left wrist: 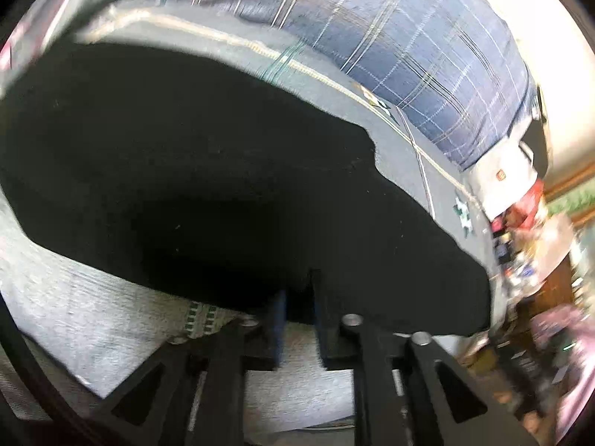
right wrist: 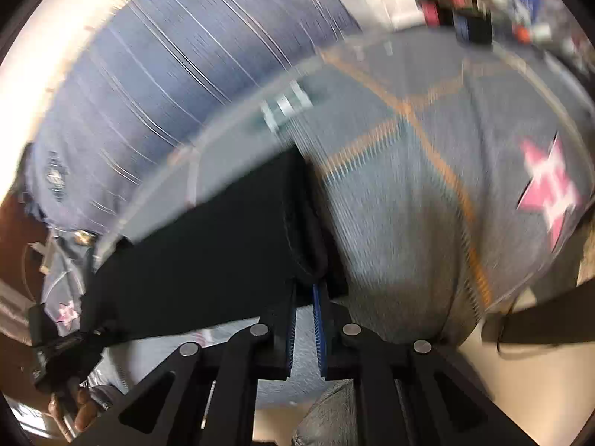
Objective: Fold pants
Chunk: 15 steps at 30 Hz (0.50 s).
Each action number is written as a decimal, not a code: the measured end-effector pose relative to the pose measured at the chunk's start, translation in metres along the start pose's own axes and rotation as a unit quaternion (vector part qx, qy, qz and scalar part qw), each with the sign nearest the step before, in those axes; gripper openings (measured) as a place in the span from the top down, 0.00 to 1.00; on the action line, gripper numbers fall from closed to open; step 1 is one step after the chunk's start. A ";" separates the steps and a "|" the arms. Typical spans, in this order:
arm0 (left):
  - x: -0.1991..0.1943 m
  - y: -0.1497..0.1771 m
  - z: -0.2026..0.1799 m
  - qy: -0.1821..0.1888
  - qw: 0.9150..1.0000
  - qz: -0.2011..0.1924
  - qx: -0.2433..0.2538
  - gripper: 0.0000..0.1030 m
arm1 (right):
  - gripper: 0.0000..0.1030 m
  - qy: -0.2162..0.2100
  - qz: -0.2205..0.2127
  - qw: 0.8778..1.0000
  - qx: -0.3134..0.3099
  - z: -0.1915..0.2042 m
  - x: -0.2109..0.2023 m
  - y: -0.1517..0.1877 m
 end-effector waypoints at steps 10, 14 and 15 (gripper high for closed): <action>-0.018 0.018 -0.052 -0.055 0.982 -0.066 0.166 0.31 | 0.09 -0.071 0.004 0.997 0.014 0.020 0.019 -0.040; -0.009 0.035 -0.089 -0.055 0.965 -0.061 0.248 0.31 | 0.25 -0.054 0.052 0.997 0.016 0.012 0.053 -0.047; -0.002 0.037 -0.098 -0.056 0.960 -0.059 0.270 0.31 | 0.28 -0.051 0.063 0.996 0.022 0.008 0.061 -0.045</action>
Point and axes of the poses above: each gripper's, at about its wrist camera, not at the fingertips, and x roughly the way its jaws point, z to its left, y to its underside, the point moved 9 cm from there along x, roughly the way its jaws point, and after that the axes turned 2 degrees about -y, right-handed, at the moved point
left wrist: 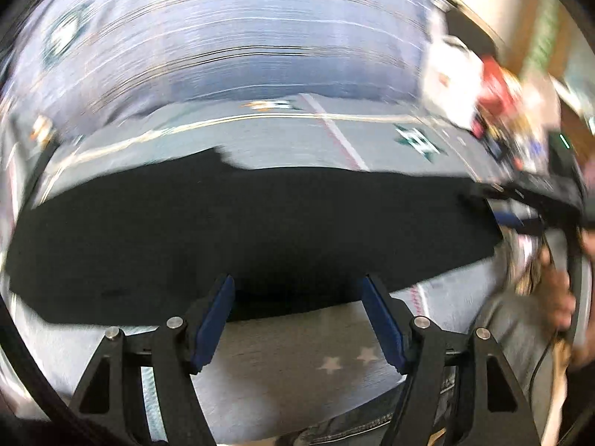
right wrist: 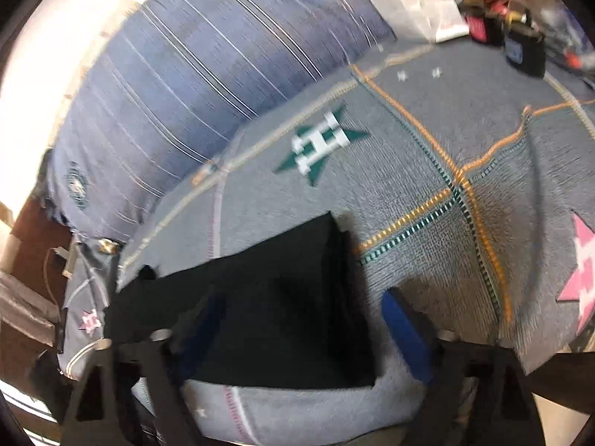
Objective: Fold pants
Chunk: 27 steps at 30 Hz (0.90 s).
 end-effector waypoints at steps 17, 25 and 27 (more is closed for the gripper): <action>0.054 0.006 -0.158 -0.036 0.950 -0.026 0.309 0.81 | 0.89 -0.056 -0.036 0.997 0.044 -0.016 -0.013 0.010; 0.063 -0.035 -0.157 -0.003 0.978 -0.005 0.209 0.88 | 0.91 -0.025 -0.081 0.996 -0.016 0.011 -0.036 -0.029; 0.069 -0.033 -0.156 0.010 0.981 0.020 0.193 0.85 | 0.91 0.007 -0.058 0.998 -0.013 -0.003 -0.018 -0.033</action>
Point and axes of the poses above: each gripper's, at about its wrist camera, not at the fingertips, and x roughly the way its jaws point, z to its left, y to its underside, the point moved 9 cm from there along x, roughly the way its jaws point, and after that the axes turned 2 degrees about -y, right-handed, at the moved point
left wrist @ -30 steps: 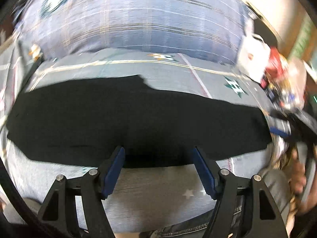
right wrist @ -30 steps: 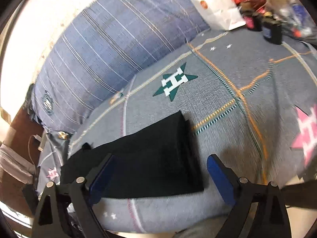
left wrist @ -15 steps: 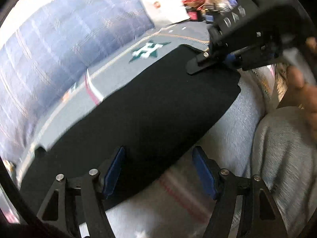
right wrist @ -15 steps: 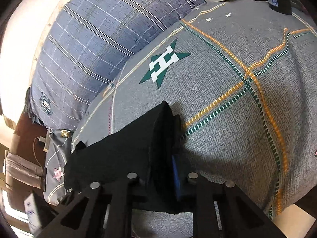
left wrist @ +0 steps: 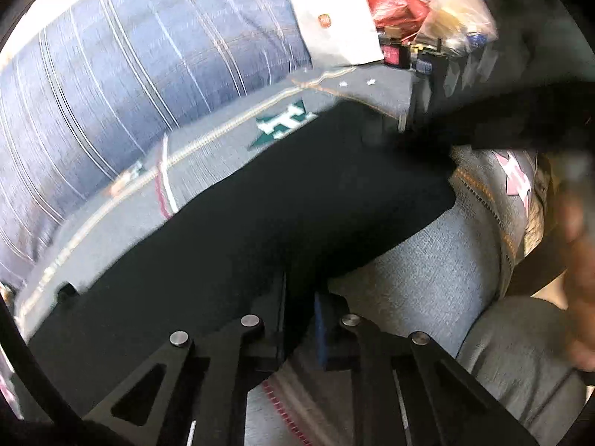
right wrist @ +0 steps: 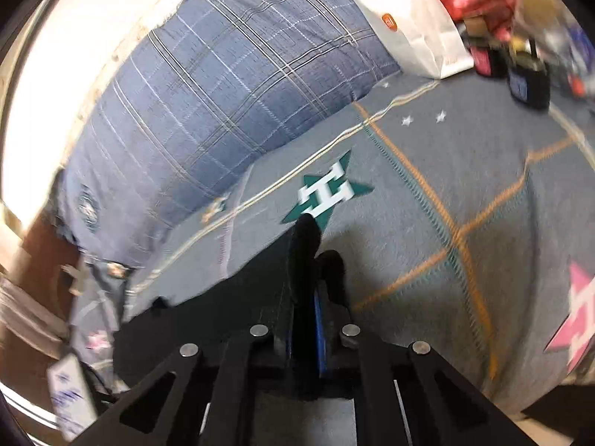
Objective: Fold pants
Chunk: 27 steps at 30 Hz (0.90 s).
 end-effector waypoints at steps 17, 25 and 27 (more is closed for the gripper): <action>-0.118 0.142 0.258 -0.073 0.949 -0.035 -0.304 0.23 | 0.21 -0.036 -0.090 0.993 -0.067 0.099 -0.073 0.048; -0.098 0.194 0.320 -0.001 0.886 -0.031 -0.463 0.23 | 0.22 -0.148 0.026 0.978 -0.145 0.210 -0.025 0.105; -0.099 0.200 0.327 0.018 0.873 -0.037 -0.486 0.23 | 0.22 -0.146 0.051 0.972 -0.175 0.226 -0.008 0.121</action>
Point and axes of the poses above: each gripper's, at about its wrist camera, not at the fingertips, and x roughly the way its jaws point, z to its left, y to its underside, the point moved 9 cm from there along x, roughly the way its jaws point, and after that the axes turned 2 degrees about -y, right-handed, at the moved point
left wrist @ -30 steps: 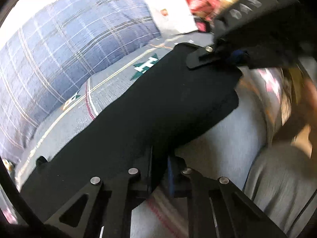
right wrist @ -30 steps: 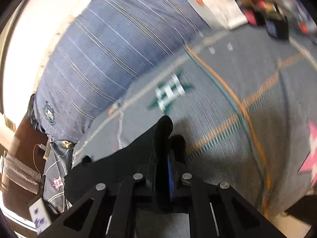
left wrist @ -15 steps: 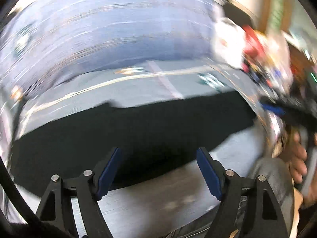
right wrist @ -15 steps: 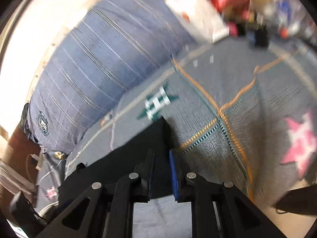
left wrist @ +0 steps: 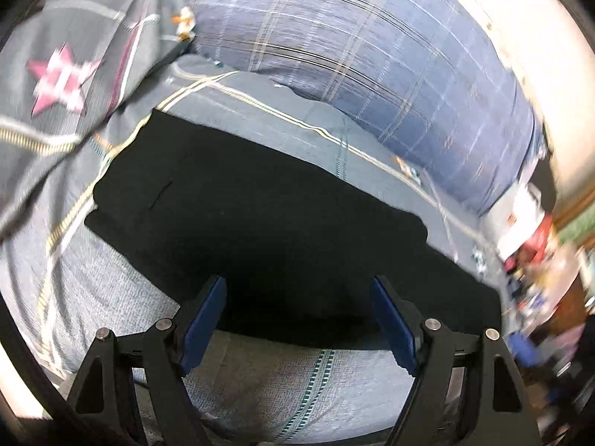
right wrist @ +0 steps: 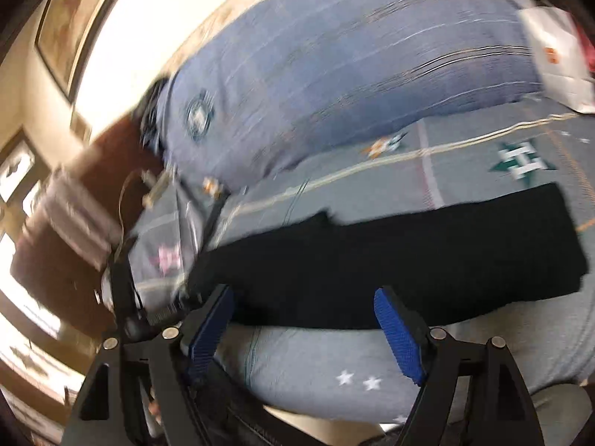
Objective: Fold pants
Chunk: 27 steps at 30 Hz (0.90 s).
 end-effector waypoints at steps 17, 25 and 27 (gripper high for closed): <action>0.015 0.009 0.010 0.049 0.994 0.044 -0.082 0.23 | 0.36 0.045 0.121 0.978 -0.166 0.056 0.155 0.044; 0.013 0.006 0.016 0.070 0.991 0.044 -0.105 0.23 | 0.89 0.118 0.104 0.963 -0.218 0.048 0.156 0.038; 0.012 0.003 0.020 0.071 0.990 0.046 -0.114 0.23 | 0.93 0.107 0.090 0.968 -0.206 0.051 0.147 0.033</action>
Point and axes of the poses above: each gripper's, at about its wrist camera, not at the fingertips, and x roughly the way its jaws point, z to its left, y to its underside, the point moved 9 cm from there along x, roughly the way its jaws point, and after that the axes turned 2 degrees about -y, right-handed, at the moved point
